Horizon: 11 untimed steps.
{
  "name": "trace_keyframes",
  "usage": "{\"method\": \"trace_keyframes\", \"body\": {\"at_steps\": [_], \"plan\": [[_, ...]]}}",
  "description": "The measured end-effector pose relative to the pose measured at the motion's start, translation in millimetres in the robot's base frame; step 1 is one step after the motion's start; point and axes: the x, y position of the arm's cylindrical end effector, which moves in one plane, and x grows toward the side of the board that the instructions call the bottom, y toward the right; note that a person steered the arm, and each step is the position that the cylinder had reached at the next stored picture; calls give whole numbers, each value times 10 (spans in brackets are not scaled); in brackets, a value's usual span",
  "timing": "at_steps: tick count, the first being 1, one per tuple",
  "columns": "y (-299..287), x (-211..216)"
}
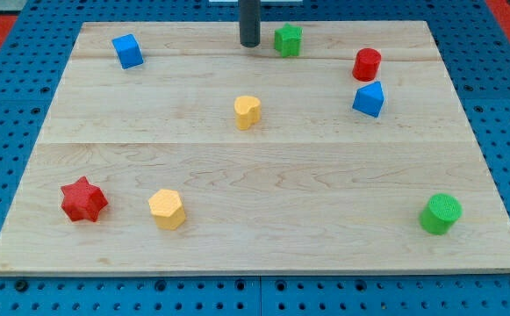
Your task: Slide the green star above the red circle
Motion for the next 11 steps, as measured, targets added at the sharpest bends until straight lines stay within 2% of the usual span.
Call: {"method": "trace_keyframes", "body": {"at_steps": [4,5,7,9,10,11], "plan": [[1081,-35],[1174,-37],[1080,-35],[1447,-32],[1442,-32],[957,194]]}}
